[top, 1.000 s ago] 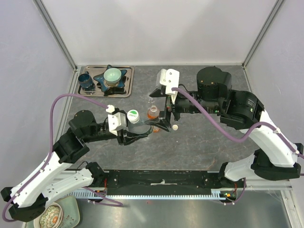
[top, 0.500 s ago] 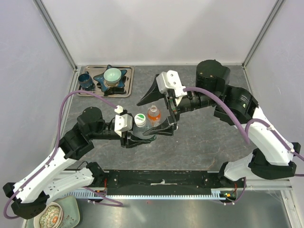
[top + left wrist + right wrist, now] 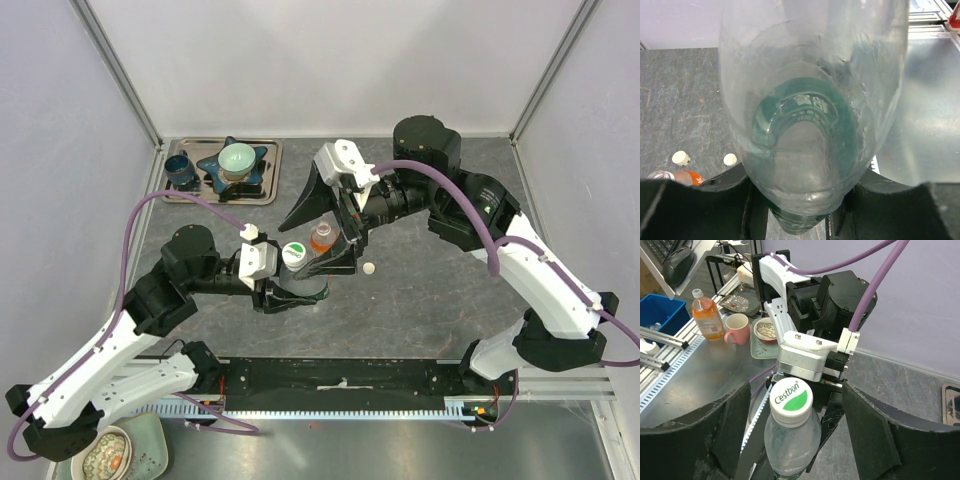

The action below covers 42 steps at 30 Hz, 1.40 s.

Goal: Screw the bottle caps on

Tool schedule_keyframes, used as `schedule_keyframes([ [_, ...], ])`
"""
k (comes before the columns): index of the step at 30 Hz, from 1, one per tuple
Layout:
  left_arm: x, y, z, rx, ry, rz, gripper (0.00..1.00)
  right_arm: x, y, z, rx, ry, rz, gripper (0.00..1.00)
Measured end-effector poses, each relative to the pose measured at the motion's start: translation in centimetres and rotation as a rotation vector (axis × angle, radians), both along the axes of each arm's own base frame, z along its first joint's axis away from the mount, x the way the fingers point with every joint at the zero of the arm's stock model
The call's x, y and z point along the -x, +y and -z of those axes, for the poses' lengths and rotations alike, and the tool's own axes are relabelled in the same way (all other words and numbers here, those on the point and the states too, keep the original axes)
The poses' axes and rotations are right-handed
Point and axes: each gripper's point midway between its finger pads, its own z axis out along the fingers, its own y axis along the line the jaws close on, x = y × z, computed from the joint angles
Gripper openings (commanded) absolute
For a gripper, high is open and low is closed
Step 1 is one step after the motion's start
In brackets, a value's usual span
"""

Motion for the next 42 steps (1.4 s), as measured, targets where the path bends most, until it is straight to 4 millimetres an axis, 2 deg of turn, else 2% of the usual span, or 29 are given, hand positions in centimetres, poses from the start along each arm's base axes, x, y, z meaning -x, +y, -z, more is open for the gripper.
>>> schedule_keyframes([
  [5, 0.0, 0.0, 0.0, 0.001, -0.003, 0.002, 0.02, 0.1, -0.2, -0.3, -0.014, 0.011, -0.027, 0.68],
  [14, 0.1, 0.1, -0.1, 0.003, -0.006, 0.002, 0.02, 0.3, -0.2, -0.5, -0.021, 0.035, -0.055, 0.62],
  [25, 0.1, 0.1, -0.1, 0.004, -0.009, 0.002, 0.02, 0.1, 0.1, 0.2, -0.002, 0.063, -0.056, 0.54],
  [28, 0.1, 0.1, -0.1, 0.004, -0.009, 0.002, 0.02, 0.1, 0.1, 0.4, 0.002, 0.069, -0.057, 0.47],
  [35, 0.0, 0.1, -0.1, 0.004, -0.010, -0.003, 0.02, 0.2, 0.2, 0.4, -0.001, 0.073, -0.066, 0.20],
  [42, -0.4, 0.3, 0.1, -0.005, -0.009, -0.028, 0.02, -0.2, 0.1, 0.7, -0.006, 0.066, -0.042, 0.12],
])
